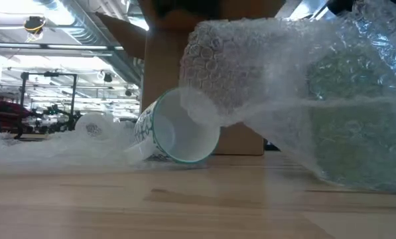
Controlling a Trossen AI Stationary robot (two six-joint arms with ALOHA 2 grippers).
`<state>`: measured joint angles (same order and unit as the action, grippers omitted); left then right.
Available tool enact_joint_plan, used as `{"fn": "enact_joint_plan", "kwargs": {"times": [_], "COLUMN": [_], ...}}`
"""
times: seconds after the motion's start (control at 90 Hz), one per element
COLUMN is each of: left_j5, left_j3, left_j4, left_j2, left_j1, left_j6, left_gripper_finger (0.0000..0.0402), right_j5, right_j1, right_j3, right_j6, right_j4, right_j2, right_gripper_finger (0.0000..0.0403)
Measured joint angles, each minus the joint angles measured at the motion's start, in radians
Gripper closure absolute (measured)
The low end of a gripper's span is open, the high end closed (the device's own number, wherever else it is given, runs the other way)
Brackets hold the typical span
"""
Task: Wrap mug
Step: Wrap the green mug with the right transparent bubble wrap
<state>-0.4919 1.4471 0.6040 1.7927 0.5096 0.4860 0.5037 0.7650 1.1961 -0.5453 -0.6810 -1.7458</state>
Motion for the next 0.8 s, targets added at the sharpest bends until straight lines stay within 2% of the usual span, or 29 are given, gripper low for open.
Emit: {"fn": "enact_joint_plan", "kwargs": {"times": [0.089,0.178,0.411,0.644,0.8], "left_j5": [-0.062,-0.079,-0.088,-0.068,-0.017], "left_j3": [0.0,0.0,-0.001,0.0,0.002], "left_j4": [0.032,-0.016,-0.264,-0.556,-0.722], "left_j2": [0.032,0.089,0.217,0.221,0.244], "left_j1": [0.028,0.038,0.016,0.001,-0.03], "left_j6": [0.038,0.019,-0.121,-0.286,-0.308], "left_gripper_finger": [0.0295,0.0298,0.0299,0.0299,0.0299], "right_j5": [0.0,0.0,-0.01,-0.011,-0.006], "right_j1": [0.0,0.0,0.0,0.0,0.0], "right_j3": [0.0,0.0,0.0,0.0,0.0], "right_j6": [0.0,0.0,-0.001,-0.002,-0.003], "right_j4": [0.0,0.0,0.0,0.0,0.012], "right_j2": [0.0,0.0,0.0,0.0,0.0], "right_gripper_finger": [0.0402,0.0402,0.0402,0.0402,0.0402]}}
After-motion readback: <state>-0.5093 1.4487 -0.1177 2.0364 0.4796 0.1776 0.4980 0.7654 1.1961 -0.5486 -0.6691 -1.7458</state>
